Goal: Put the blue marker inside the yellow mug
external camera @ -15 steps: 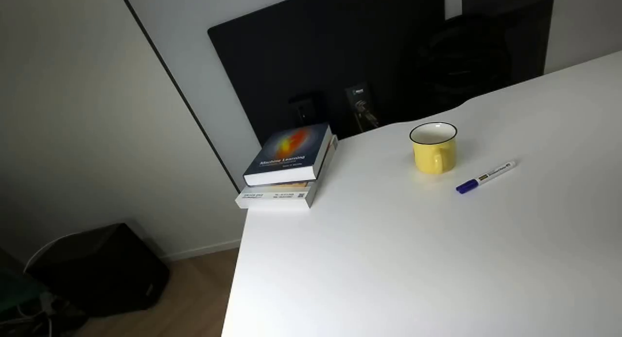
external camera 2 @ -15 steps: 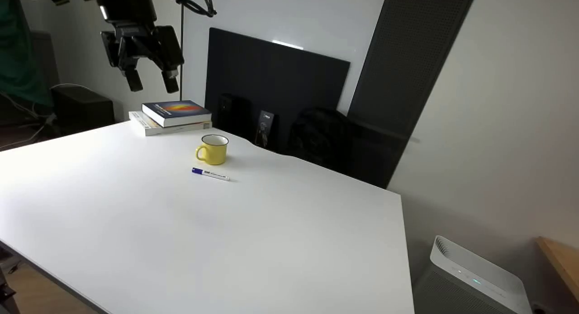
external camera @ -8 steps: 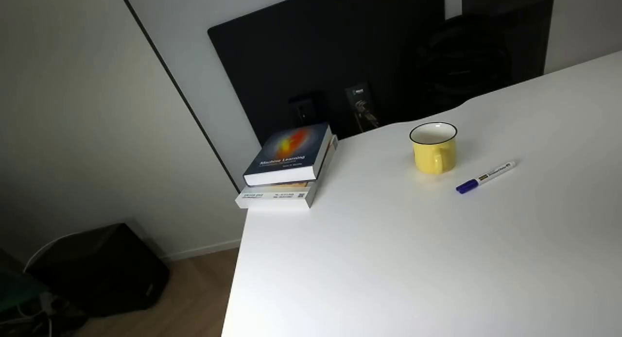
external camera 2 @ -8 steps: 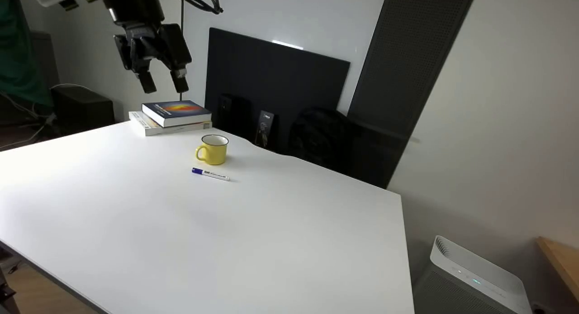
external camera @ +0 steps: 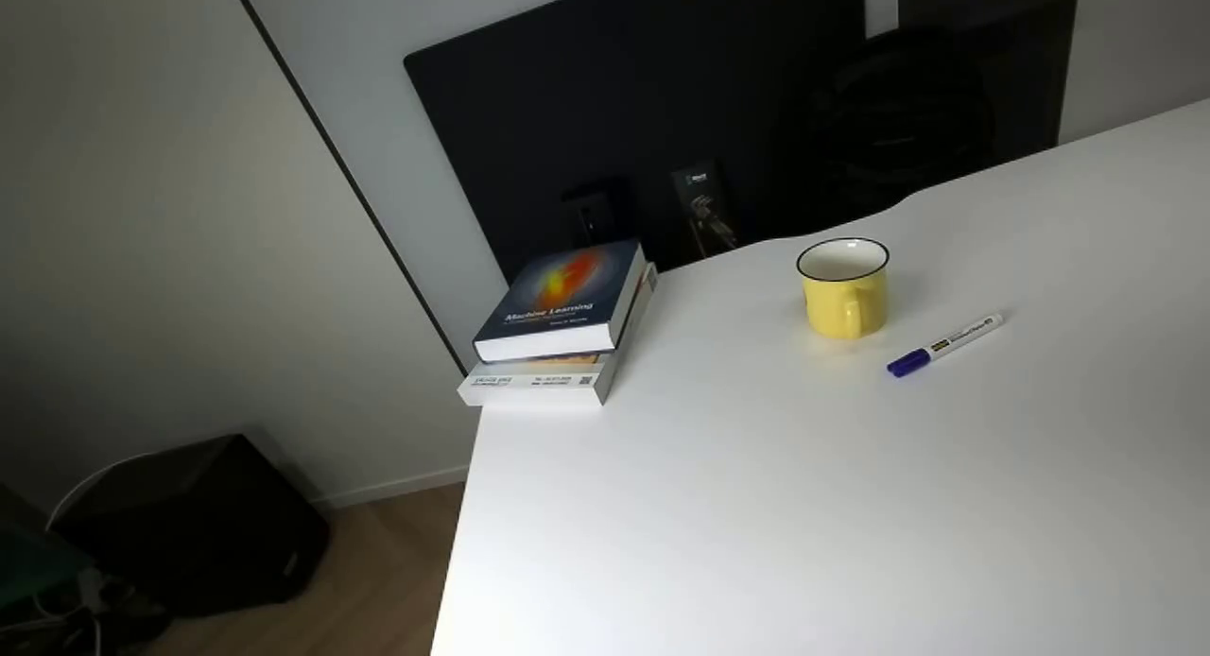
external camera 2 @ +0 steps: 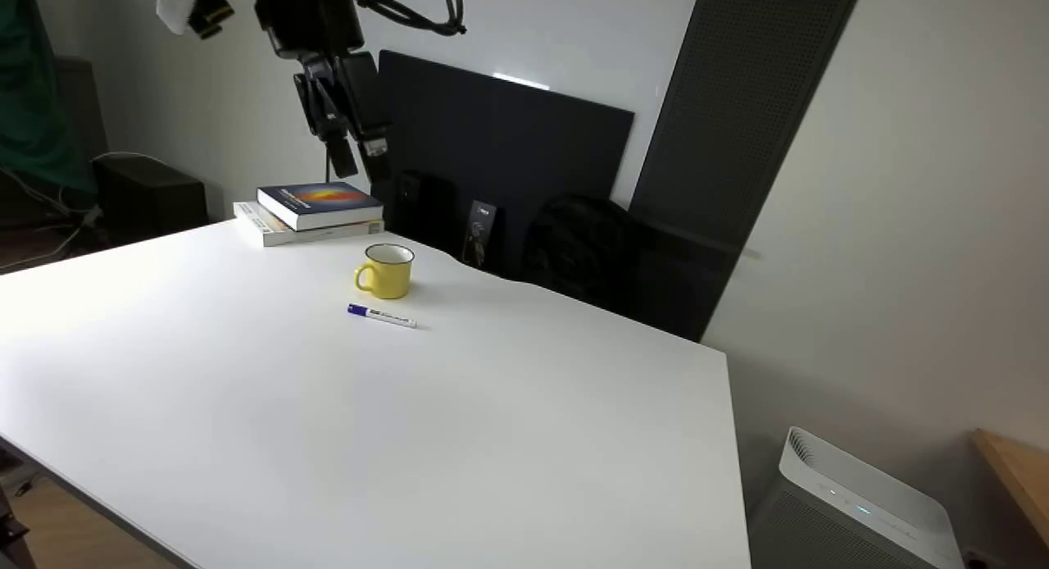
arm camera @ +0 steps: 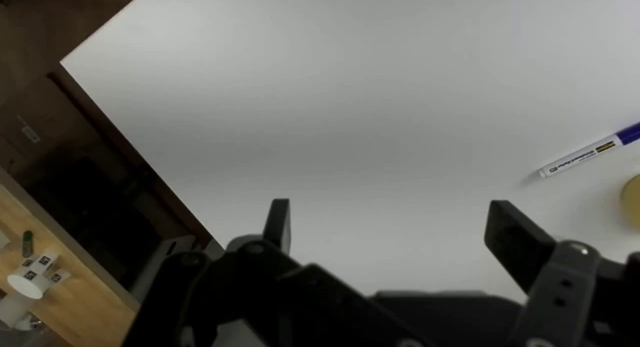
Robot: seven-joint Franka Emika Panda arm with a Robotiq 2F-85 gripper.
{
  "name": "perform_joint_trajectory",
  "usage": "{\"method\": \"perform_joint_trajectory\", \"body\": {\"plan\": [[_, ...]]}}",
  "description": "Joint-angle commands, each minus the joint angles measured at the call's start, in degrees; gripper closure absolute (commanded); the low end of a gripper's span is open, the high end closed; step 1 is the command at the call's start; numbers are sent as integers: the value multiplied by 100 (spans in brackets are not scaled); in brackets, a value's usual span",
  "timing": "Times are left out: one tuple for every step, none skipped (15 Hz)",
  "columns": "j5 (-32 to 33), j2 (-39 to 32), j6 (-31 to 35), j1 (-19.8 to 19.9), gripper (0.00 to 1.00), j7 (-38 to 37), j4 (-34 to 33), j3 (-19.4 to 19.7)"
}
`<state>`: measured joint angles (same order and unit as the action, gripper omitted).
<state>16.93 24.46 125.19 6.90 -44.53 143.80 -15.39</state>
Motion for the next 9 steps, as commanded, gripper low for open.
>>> {"method": "perform_joint_trajectory", "body": {"plan": [[56,42,81,146,0,-791,44,232],[45,39,122,194,0,-957,65,297],[14,38,134,230,0,-1128,62,355],[-18,40,173,268,0,-1281,90,425],[-49,46,195,301,0,-1445,101,486],[-68,37,224,342,0,-1603,110,551],[-59,0,264,403,0,-1779,111,618],[-46,-51,301,467,0,-1943,103,682],[-33,-107,353,531,0,-2124,84,738]]}}
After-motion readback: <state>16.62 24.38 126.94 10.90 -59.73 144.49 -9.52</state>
